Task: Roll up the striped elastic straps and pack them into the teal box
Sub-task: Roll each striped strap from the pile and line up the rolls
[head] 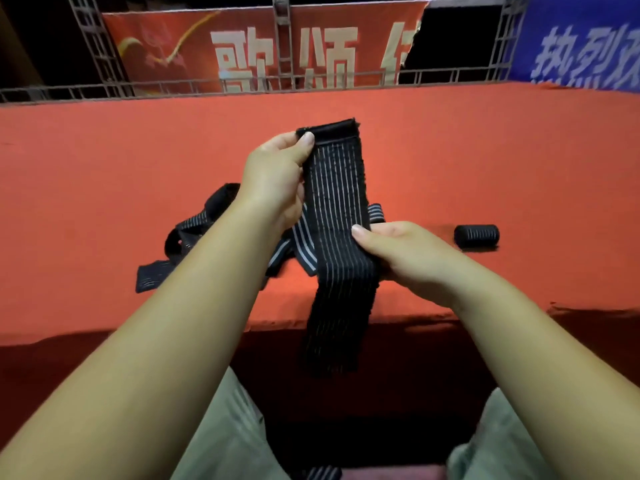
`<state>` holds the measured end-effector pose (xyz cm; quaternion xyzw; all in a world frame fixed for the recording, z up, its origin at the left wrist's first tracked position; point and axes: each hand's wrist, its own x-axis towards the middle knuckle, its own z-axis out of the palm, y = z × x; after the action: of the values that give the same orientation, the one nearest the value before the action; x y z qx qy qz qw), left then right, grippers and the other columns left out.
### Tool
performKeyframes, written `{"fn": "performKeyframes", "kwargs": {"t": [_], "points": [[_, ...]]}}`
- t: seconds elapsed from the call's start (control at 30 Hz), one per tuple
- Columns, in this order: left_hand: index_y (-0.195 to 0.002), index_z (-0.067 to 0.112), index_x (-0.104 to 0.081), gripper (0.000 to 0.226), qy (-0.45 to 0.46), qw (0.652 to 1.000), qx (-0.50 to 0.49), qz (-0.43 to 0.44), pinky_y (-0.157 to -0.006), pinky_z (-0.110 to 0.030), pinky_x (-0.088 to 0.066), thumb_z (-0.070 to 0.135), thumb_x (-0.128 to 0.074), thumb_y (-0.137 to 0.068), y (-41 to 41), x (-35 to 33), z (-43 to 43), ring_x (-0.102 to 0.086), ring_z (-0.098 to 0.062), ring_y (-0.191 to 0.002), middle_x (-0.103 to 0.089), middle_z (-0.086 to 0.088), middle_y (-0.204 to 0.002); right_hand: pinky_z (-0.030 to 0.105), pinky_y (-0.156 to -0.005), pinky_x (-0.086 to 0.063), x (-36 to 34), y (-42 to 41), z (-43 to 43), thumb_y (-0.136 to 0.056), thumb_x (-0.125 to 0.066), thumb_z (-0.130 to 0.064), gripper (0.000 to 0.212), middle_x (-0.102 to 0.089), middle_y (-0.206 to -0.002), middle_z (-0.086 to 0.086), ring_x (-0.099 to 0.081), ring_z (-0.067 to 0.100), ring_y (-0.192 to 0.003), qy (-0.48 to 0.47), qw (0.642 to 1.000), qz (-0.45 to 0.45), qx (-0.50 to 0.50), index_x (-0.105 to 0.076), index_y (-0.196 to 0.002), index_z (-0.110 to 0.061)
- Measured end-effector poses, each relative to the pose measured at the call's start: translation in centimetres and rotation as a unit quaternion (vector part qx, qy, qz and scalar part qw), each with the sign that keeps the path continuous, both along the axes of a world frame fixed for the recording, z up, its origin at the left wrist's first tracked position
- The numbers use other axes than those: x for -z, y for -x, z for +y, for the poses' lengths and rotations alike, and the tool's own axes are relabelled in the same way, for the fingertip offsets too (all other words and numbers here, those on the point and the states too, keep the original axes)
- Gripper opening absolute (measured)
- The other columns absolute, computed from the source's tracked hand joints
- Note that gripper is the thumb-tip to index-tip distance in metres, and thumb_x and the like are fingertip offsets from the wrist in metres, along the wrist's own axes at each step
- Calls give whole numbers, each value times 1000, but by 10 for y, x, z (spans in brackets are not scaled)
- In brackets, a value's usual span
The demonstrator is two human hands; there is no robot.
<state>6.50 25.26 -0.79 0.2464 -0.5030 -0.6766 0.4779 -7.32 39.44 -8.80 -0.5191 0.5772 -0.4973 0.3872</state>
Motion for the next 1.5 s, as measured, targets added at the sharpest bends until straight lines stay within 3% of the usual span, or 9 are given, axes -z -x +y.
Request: {"fn": "performKeyframes", "kwargs": {"t": [0.1,0.2,0.33,0.63,0.87,1.0,1.2,1.33,1.5], "points": [[-115,8,-72,12,2,1000,2,-16,-68,-32,-62,13,-63,-109,3,19,-6,-78,-19,-78,-82,-11,-95,33,-57,-37,15,2,-7,-115,-48,-40,48,-57,-72,13,-49,21,-61,5,998,65,21,-65,-90,-2],[-124,7,-73,19,30,998,-16,-53,-70,-32,-61,16,-63,-109,7,38,-16,-77,-18,-83,-82,-9,-101,36,-61,-35,31,7,-18,-112,-51,-45,53,-57,-68,9,-47,20,-59,-19,996,81,36,-64,-86,-1],[-119,10,-73,15,28,996,-27,-78,-75,-30,-61,16,-65,-109,12,62,-28,-78,-15,-86,-83,-6,-100,31,-61,-41,45,15,-30,-110,-58,-36,30,-63,-66,-12,-52,11,-63,-59,992,83,70,-75,-89,-22],[-121,6,-72,17,5,996,-26,-85,-74,-34,-62,16,-66,-108,25,100,-47,-75,-21,-87,-80,-16,-110,35,-70,-48,47,43,-65,-103,-69,-37,31,-62,-73,-3,-58,11,-69,-17,991,81,101,-71,-91,-8],[-124,7,-74,21,17,995,3,-102,-81,-37,-60,17,-68,-106,36,123,-56,-76,-24,-95,-79,-11,-111,39,-69,-55,55,62,-91,-103,-70,-29,15,-70,-84,2,-64,14,-72,80,984,-19,157,-78,-103,-16],[-122,9,-76,20,4,994,36,-103,-90,-50,-53,17,-70,-105,38,136,-64,-73,-31,-101,-78,-21,-120,42,-65,-53,69,69,-105,-103,-70,-25,16,-67,-78,4,-59,18,-65,79,983,-21,163,-79,-106,-14],[-121,10,-75,20,41,991,26,-123,-86,-44,-58,21,-72,-105,43,144,-76,-76,-28,-101,-79,-16,-120,43,-61,-51,75,78,-117,-104,-68,-27,17,-63,-72,3,-56,25,-63,66,985,6,157,-78,-106,-14],[-115,18,-77,11,75,989,27,-126,-82,-43,-57,18,-70,-106,44,145,-76,-73,-23,-97,-76,-9,-109,46,-64,-52,78,82,-119,-99,-67,-29,23,-62,-77,13,-57,28,-64,53,986,1,161,-74,-99,-7],[-102,25,-80,14,89,984,31,-148,-78,-32,-55,14,-71,-103,44,145,-73,-65,-11,-83,-68,6,-85,44,-63,-55,78,82,-114,-101,-65,-17,13,-63,-75,5,-57,20,-63,57,984,-17,169,-77,-103,-13]]}}
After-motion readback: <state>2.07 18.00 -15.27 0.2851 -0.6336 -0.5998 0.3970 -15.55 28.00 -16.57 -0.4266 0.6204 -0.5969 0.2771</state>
